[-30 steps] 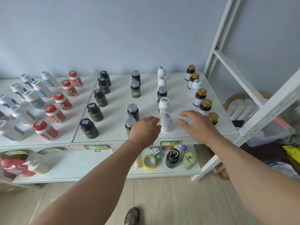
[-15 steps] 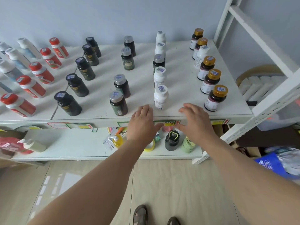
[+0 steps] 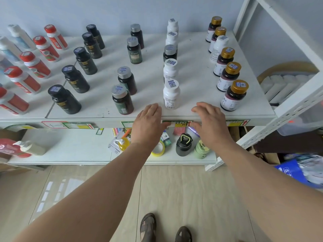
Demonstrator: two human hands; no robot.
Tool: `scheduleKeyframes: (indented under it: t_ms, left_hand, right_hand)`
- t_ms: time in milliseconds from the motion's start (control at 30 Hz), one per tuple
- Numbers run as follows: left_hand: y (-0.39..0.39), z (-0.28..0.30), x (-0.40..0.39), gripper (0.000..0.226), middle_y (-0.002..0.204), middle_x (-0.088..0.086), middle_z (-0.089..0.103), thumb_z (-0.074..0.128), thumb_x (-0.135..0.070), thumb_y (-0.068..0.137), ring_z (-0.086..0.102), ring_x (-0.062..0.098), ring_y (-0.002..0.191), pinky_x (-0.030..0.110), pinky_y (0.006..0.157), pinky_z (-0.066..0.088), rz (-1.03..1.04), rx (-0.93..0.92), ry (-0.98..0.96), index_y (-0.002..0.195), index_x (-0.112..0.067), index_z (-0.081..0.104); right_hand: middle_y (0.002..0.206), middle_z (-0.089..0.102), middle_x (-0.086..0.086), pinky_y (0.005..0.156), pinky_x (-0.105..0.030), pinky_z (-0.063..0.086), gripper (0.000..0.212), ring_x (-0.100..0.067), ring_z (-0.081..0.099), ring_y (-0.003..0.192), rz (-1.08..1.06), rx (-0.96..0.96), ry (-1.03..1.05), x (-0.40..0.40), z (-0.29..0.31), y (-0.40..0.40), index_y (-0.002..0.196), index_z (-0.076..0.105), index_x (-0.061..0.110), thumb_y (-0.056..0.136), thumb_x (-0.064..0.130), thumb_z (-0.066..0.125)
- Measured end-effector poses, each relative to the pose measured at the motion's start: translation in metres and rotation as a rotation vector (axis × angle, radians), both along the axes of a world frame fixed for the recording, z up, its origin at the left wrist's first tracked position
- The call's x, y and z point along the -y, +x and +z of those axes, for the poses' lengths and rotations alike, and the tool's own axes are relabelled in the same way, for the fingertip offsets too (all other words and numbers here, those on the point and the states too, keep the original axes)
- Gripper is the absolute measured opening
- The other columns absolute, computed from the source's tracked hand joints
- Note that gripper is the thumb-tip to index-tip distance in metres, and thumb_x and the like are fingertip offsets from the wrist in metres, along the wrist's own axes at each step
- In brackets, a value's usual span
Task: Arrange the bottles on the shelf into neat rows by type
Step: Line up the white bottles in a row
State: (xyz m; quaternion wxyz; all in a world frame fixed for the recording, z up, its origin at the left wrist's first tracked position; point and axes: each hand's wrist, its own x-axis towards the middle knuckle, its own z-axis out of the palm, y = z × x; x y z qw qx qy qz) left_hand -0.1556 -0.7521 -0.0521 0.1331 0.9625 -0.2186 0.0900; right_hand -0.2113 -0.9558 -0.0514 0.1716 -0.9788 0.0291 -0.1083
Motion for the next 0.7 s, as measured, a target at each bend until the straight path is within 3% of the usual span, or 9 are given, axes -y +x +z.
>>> scheduleKeyframes:
  t_ms: [200,367,567,700]
  left_hand:
    - [-0.004,0.01,0.001,0.057,0.145,0.006,0.046,0.065,-0.04,0.088,0.037,0.022,0.137,0.033,0.112,0.029,-0.002,-0.077,-0.011,0.132,-0.006,0.052]
    - [-0.005,0.036,-0.003,0.061,0.155,-0.002,0.032,0.059,-0.038,0.093,0.028,0.014,0.142,0.027,0.112,0.025,0.009,-0.276,-0.038,0.144,-0.013,0.039]
    - [0.009,0.06,-0.002,0.065,0.154,-0.001,0.037,0.055,-0.037,0.094,0.036,0.021,0.139,0.033,0.111,0.029,0.113,-0.531,-0.226,0.151,-0.021,0.028]
    - [0.021,0.064,0.001,0.06,0.149,-0.001,0.043,0.054,-0.036,0.095,0.041,0.022,0.135,0.033,0.108,0.033,0.123,-0.612,-0.298,0.149,-0.022,0.033]
  right_hand:
    - [0.14,0.043,0.001,0.105,-0.038,0.033,0.04,-0.026,0.039,0.124,-0.01,-0.051,-0.016,-0.003,0.008,-0.001,0.125,0.053,0.021,0.088,0.027,0.066]
    - [0.144,0.039,0.002,0.107,-0.038,0.032,0.044,-0.023,0.036,0.13,-0.01,-0.247,0.076,-0.005,0.034,0.005,0.131,0.05,0.02,0.092,0.037,0.058]
    - [0.148,0.037,0.0,0.105,-0.027,0.028,0.057,-0.016,0.035,0.135,-0.007,-0.13,0.389,-0.021,0.09,0.029,0.143,0.037,0.02,0.092,0.04,0.056]
    - [0.15,0.035,0.003,0.101,-0.023,0.028,0.067,-0.013,0.036,0.135,0.111,-0.235,0.407,-0.034,0.109,0.054,0.147,0.029,0.025,0.089,0.041,0.06]
